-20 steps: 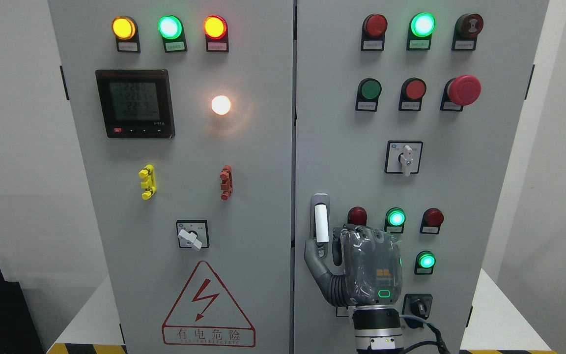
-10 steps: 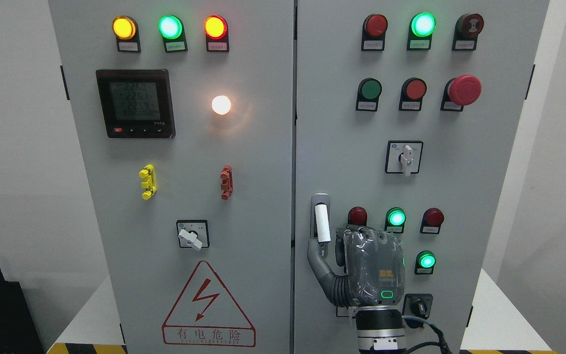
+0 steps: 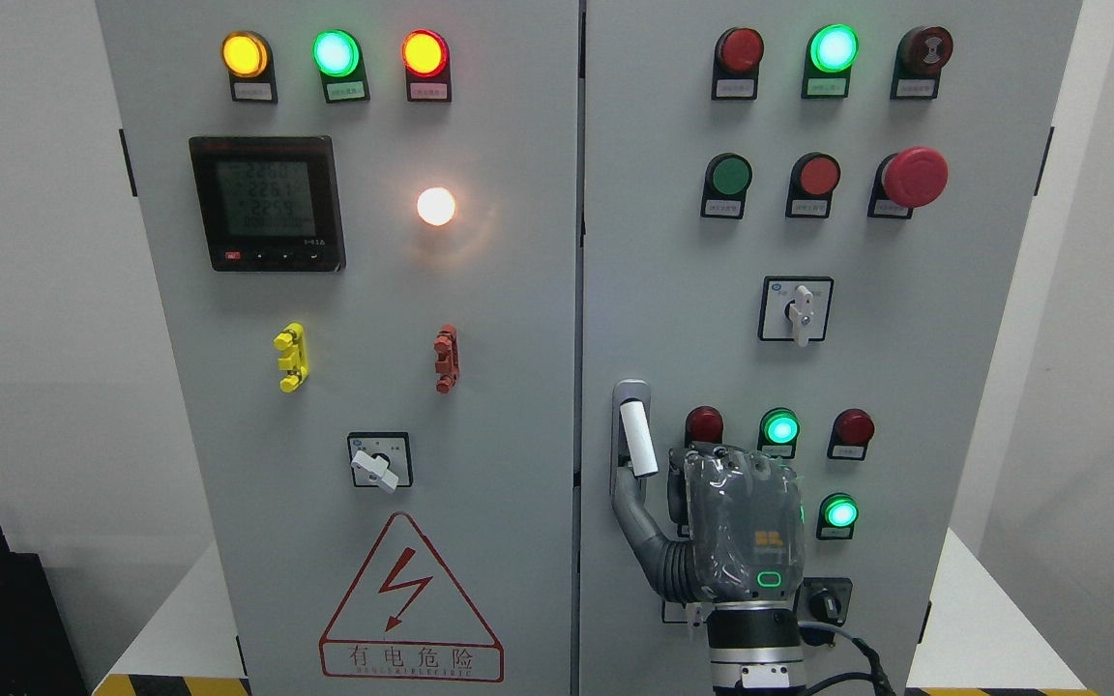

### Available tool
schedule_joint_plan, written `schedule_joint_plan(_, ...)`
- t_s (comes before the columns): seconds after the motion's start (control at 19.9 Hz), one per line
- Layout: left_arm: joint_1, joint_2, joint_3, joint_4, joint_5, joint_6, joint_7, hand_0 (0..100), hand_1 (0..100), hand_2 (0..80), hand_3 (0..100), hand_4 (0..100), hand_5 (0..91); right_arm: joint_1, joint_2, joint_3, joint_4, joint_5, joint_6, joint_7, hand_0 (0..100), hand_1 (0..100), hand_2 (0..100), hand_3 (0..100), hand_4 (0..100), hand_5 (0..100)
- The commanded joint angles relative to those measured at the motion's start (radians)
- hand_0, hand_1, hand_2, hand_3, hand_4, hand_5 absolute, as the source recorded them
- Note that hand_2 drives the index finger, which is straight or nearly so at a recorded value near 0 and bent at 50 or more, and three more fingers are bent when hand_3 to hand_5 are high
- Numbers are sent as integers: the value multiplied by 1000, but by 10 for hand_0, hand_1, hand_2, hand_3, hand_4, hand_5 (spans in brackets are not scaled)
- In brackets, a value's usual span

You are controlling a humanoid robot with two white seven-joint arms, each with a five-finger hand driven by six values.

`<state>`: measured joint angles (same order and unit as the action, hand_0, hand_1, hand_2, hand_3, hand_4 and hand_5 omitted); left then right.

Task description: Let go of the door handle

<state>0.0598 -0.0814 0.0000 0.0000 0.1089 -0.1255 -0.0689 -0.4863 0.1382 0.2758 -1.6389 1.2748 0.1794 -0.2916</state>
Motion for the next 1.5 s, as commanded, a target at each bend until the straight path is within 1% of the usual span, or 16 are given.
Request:
schedule_joint_plan(0.0, 0, 0, -12, -15, 0, 0, 0, 120, 389, 0, 0, 0, 0, 0, -3, -9, -1, 0, 0, 0, 518, 416, 1000, 1000, 1000, 980)
schedule_joint_plan(1.0, 0, 0, -12, -15, 0, 0, 0, 120, 389, 0, 0, 0, 0, 3, -8, -23, -4, 2, 0, -1, 547, 420, 1000, 1000, 1000, 980)
schedule_joint_plan(1.45, 0, 0, -12, -15, 0, 0, 0, 120, 389, 0, 0, 0, 0, 6, -8, -38, -12, 8, 0, -4, 554, 416, 1000, 1000, 1000, 981)
